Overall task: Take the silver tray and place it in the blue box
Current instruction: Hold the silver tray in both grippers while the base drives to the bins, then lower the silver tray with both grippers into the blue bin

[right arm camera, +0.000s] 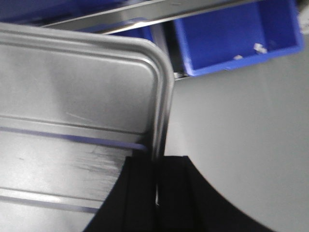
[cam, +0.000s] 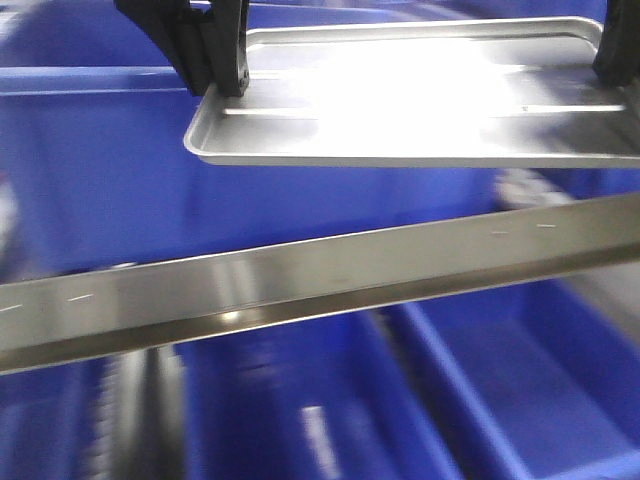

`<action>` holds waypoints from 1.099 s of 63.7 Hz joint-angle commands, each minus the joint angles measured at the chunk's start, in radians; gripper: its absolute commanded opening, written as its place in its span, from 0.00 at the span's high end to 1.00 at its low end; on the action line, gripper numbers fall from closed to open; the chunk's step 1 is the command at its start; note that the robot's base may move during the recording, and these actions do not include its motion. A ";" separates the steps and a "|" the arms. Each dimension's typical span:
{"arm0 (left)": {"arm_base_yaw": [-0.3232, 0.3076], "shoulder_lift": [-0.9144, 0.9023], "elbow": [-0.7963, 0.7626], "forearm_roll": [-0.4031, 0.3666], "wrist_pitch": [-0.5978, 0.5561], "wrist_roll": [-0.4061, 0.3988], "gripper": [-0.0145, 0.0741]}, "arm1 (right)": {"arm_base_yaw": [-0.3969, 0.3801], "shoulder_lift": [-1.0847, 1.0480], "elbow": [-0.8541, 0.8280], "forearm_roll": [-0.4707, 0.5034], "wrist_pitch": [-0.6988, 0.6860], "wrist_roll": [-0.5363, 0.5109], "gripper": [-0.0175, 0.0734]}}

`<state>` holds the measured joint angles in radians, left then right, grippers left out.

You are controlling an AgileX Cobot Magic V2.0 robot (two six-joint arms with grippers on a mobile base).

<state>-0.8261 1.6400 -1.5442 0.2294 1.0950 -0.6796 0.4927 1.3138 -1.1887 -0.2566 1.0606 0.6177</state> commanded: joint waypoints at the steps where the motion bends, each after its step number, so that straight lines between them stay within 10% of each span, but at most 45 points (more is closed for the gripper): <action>1: -0.001 -0.049 -0.028 0.035 -0.011 0.010 0.95 | -0.001 -0.028 -0.036 -0.047 -0.028 -0.024 0.75; 70: -0.001 -0.049 -0.028 0.035 -0.011 0.010 0.95 | -0.001 -0.028 -0.036 -0.047 -0.028 -0.024 0.75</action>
<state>-0.8261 1.6400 -1.5442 0.2294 1.1002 -0.6796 0.4927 1.3138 -1.1887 -0.2566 1.0611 0.6170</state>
